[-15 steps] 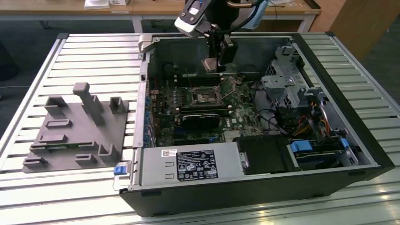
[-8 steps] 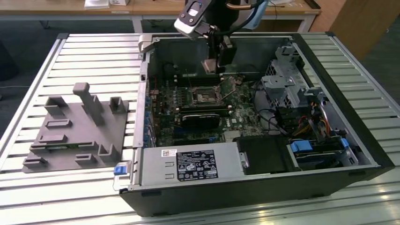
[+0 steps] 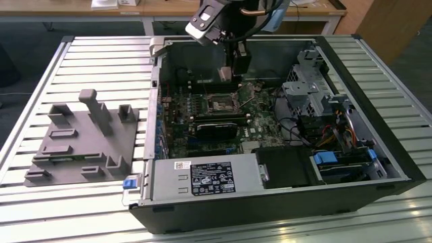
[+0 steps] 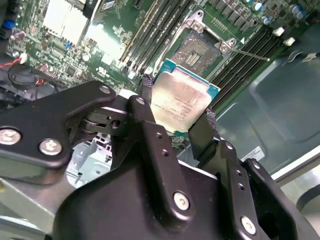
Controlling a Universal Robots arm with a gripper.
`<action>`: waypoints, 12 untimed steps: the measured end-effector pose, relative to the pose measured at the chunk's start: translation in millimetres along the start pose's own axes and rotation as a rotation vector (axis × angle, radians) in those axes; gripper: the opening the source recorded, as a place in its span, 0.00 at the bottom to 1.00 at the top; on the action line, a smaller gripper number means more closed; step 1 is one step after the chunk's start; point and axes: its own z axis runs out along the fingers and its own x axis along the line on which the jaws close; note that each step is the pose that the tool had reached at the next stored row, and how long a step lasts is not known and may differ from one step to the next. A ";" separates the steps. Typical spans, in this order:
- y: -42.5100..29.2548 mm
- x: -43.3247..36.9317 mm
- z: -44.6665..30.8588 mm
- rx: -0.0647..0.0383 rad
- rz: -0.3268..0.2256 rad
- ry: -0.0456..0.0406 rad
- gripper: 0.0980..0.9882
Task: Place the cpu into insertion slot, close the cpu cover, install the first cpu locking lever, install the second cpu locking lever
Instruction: 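Place the cpu into insertion slot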
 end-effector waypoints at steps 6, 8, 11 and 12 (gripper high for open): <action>-0.2 4.0 5.7 0.001 0.001 -0.0001 0.50; -0.2 6.1 7.8 0.001 0.001 0.0000 0.50; -0.3 8.5 10.6 0.003 0.001 0.0001 0.50; -0.3 9.1 11.5 0.004 0.001 0.0002 0.50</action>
